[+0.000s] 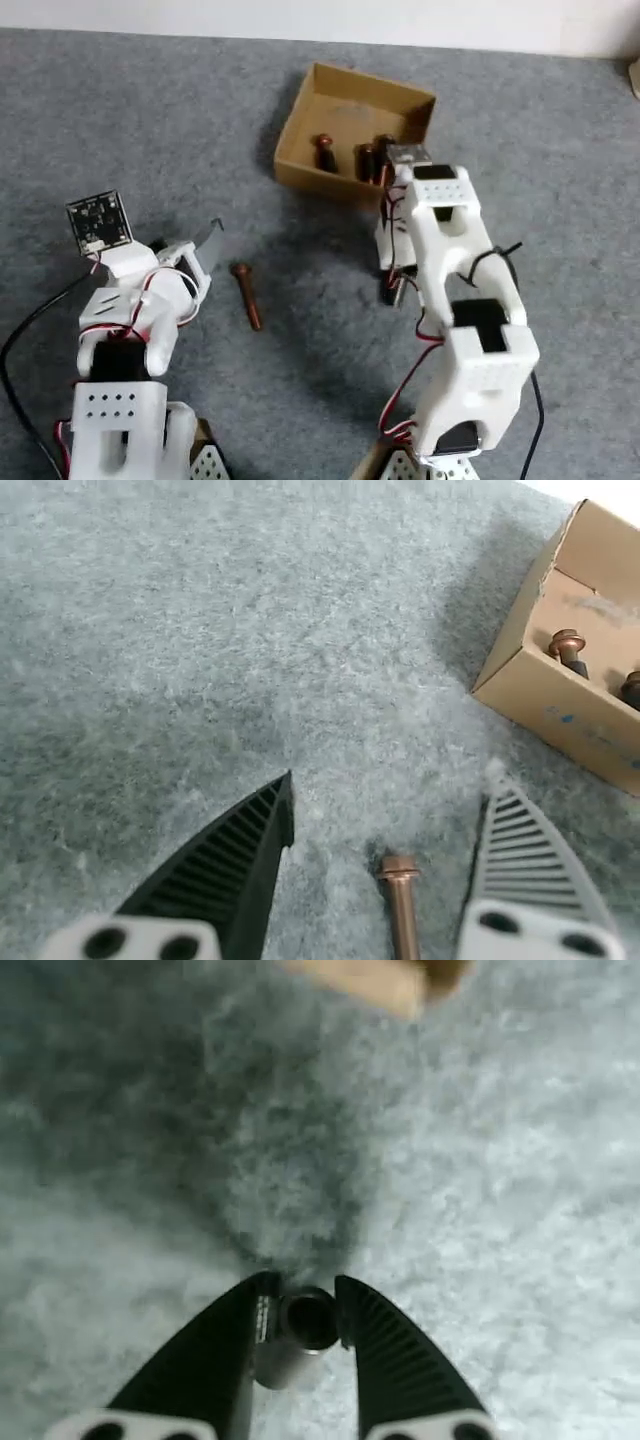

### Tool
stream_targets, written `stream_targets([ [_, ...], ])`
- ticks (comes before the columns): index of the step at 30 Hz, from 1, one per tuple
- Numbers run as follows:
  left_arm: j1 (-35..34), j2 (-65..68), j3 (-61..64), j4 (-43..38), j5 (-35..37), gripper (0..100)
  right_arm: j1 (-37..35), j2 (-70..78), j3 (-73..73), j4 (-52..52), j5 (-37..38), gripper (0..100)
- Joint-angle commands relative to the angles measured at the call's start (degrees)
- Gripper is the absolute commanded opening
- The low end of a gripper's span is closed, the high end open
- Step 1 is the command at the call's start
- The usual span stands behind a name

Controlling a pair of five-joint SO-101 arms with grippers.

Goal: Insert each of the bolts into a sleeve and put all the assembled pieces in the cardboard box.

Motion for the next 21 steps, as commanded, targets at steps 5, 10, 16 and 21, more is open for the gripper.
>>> stream_targets([
  [5,1.4,-0.5,-0.4,-1.3,-0.4,29,0.7,3.5,-3.0,0.6,0.6,1.1],
  [10,1.4,-0.4,-0.3,-1.3,-0.4,29,1.7,3.6,-9.4,6.5,0.3,12.1],
  [16,1.4,-0.2,-0.3,-1.3,-0.4,29,1.5,3.6,-16.7,16.3,-4.4,16.6],
  [21,1.4,-0.2,-0.3,-1.3,-0.4,29,1.1,3.5,-18.3,18.1,-9.6,16.6],
])
